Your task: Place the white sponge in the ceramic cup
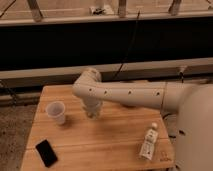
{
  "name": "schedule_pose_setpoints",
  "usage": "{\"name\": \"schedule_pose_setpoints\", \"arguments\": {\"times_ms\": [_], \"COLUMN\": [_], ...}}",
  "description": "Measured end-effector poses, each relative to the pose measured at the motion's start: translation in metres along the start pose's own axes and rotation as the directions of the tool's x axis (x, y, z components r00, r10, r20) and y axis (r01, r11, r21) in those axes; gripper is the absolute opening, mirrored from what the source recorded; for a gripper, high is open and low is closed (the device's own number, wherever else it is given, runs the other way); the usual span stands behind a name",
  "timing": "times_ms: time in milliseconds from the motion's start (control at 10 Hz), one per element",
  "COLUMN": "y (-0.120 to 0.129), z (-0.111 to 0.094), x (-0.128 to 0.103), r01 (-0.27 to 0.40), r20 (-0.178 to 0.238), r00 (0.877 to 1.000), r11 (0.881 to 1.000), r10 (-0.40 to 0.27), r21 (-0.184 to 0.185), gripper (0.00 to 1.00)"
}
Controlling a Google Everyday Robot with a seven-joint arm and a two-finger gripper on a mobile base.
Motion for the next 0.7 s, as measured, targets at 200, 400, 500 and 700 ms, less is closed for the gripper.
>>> {"name": "schedule_pose_setpoints", "arguments": {"times_ms": [200, 400, 500, 700], "y": [-0.008, -0.031, -0.045, -0.057], "z": [-0.004, -0.008, -0.011, -0.014], "x": [0.004, 0.007, 0.008, 0.013], "r01": [0.024, 0.060, 0.081, 0.109], "r20": [-0.009, -0.017, -0.021, -0.027], "r00": [1.000, 0.998, 0.996, 0.994], "r11": [1.000, 0.998, 0.997, 0.993], "r10": [-0.024, -0.060, -0.081, -0.110], "r21": [-0.011, -0.018, -0.022, -0.035], "gripper": [0.01, 0.01, 0.01, 0.01]}}
